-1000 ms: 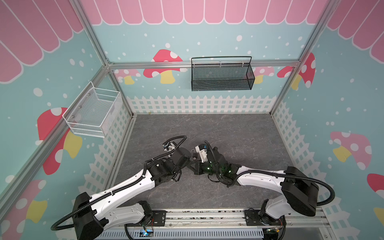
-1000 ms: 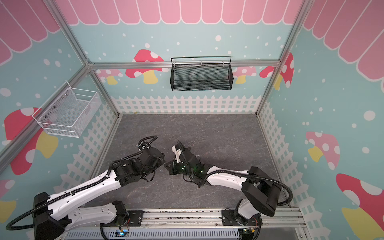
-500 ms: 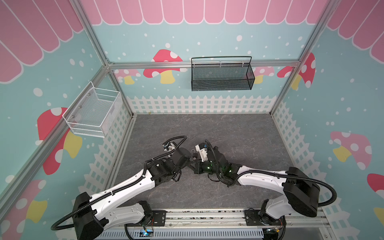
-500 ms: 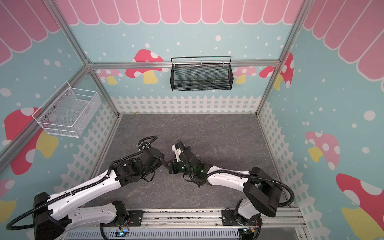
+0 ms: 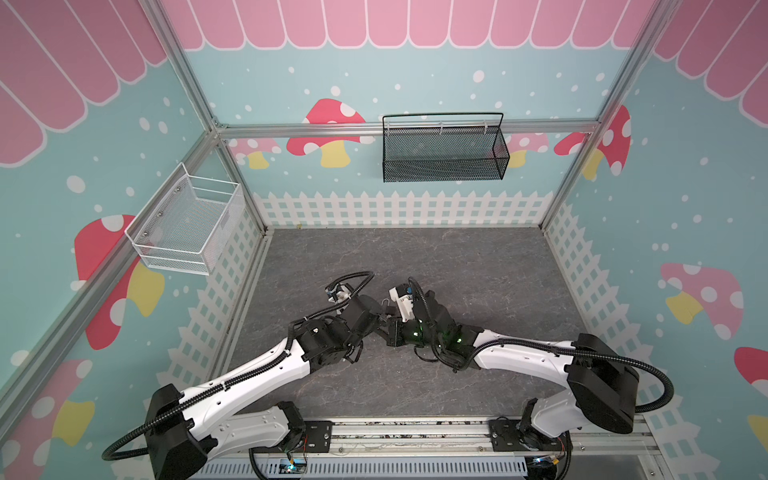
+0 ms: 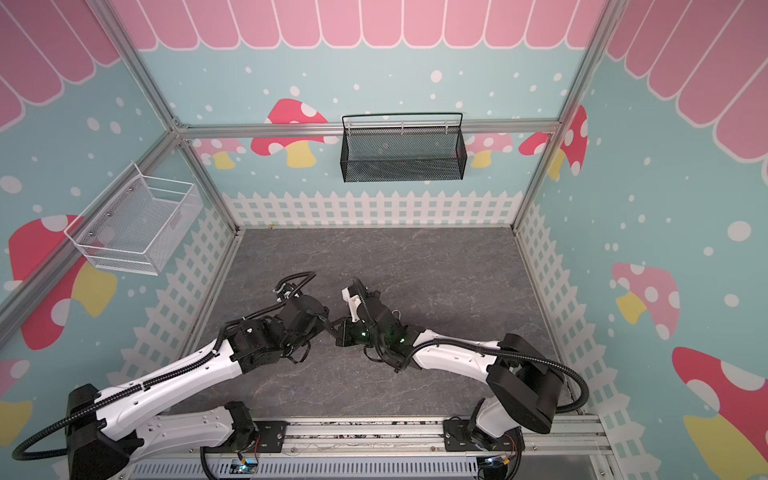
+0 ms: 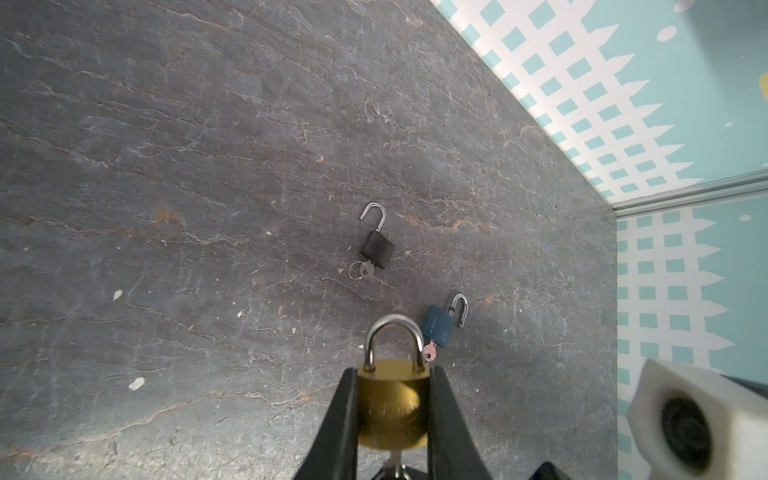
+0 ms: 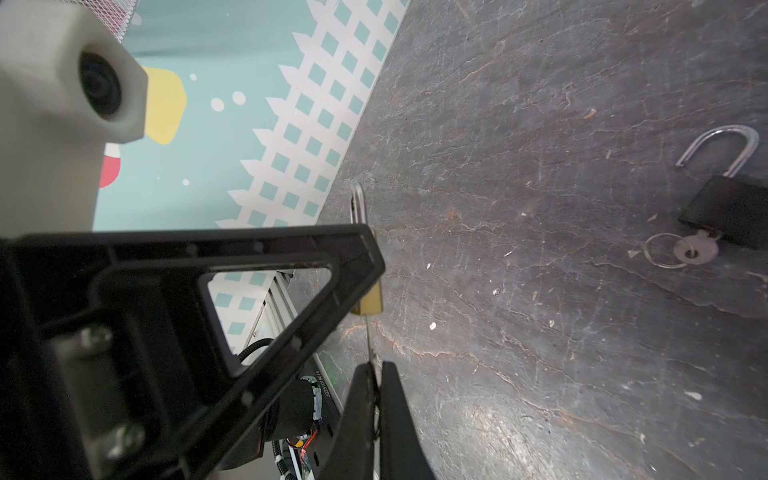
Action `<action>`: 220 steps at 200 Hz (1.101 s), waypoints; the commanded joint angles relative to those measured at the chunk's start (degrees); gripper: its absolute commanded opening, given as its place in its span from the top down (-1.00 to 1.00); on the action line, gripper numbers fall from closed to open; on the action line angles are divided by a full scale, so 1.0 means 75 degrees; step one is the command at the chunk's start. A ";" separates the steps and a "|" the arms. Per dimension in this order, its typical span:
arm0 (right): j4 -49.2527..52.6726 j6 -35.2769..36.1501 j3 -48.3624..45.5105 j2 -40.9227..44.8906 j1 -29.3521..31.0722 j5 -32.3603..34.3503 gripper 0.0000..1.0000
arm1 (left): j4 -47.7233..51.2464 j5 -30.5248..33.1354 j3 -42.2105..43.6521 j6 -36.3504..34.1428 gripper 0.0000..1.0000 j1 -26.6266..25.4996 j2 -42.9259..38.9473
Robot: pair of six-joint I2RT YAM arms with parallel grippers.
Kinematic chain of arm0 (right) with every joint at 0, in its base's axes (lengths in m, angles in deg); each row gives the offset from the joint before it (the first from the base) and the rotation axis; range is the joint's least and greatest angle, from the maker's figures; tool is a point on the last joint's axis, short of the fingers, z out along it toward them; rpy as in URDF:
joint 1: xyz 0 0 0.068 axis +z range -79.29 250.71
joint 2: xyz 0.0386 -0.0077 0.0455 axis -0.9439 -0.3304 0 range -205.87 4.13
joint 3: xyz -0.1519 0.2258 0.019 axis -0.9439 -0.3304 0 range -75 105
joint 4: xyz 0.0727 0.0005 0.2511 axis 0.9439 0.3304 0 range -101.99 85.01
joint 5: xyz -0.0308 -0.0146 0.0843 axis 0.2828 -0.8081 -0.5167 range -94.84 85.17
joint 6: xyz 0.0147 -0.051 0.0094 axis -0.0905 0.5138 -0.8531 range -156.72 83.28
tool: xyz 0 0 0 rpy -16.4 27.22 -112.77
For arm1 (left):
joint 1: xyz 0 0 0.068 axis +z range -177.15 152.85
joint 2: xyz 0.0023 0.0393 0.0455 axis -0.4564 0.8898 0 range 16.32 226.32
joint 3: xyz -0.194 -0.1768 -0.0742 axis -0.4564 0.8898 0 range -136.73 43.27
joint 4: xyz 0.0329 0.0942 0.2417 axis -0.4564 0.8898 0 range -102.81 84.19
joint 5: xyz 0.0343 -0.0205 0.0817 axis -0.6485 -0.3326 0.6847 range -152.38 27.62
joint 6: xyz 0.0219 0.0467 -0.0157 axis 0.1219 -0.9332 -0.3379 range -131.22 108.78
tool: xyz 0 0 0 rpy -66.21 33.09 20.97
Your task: Unlock with the key
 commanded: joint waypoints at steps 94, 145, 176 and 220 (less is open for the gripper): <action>-0.0118 0.0527 0.0456 0.0469 -0.0136 0.0893 1.00 | -0.0021 -0.1352 -0.0083 -0.0203 1.00 -0.0219 0.0357; -0.0810 0.0316 0.0227 0.1010 -0.0273 0.0657 1.00 | -0.0339 -0.1835 -0.0194 -0.0333 1.00 -0.0505 0.0111; -0.1740 -0.0157 -0.0128 0.1151 -0.0433 -0.0361 1.00 | -0.0848 -0.1694 0.0113 -0.0170 1.00 -0.0477 -0.0359; -0.3390 -0.0930 -0.0416 0.1037 -0.0693 -0.2434 1.00 | -0.1141 -0.1902 0.0397 -0.0200 1.00 -0.0107 -0.0713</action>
